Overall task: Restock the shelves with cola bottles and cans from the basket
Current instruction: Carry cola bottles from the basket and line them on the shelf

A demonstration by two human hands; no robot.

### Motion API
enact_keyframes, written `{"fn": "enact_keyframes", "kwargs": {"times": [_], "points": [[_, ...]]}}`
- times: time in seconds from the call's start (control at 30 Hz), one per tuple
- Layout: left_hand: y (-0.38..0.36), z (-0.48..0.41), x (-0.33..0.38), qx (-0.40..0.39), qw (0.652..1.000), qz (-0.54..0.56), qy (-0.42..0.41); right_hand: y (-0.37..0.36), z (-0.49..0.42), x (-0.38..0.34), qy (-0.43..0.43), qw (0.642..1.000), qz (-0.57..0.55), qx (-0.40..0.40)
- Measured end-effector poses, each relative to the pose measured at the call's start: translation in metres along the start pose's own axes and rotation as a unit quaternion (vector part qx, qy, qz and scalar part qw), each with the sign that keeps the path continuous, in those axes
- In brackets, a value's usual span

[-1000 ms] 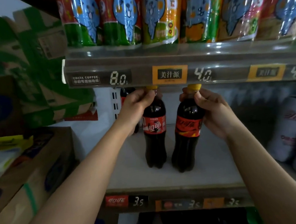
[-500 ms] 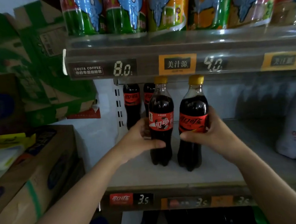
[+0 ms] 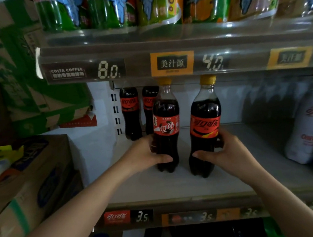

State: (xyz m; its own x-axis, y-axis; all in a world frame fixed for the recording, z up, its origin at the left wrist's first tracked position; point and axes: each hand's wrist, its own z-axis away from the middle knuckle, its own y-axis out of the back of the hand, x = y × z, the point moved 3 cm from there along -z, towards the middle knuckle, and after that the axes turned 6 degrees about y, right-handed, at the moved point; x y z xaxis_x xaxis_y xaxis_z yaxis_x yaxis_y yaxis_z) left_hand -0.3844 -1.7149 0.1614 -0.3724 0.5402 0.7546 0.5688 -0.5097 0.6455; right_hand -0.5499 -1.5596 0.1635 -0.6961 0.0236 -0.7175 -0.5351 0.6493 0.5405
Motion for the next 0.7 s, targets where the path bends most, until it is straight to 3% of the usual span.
{"fn": "enact_keyframes", "kwargs": {"times": [0.23,0.7], "points": [[-0.009,-0.037,0.007,0.011,0.998,-0.058,0.026,0.006,-0.037,0.021,-0.040,0.997,-0.067,-0.015],[-0.032,-0.129,0.008,0.063,0.994,0.023,0.088,0.008,-0.122,0.072,-0.037,0.998,-0.050,0.023]]}}
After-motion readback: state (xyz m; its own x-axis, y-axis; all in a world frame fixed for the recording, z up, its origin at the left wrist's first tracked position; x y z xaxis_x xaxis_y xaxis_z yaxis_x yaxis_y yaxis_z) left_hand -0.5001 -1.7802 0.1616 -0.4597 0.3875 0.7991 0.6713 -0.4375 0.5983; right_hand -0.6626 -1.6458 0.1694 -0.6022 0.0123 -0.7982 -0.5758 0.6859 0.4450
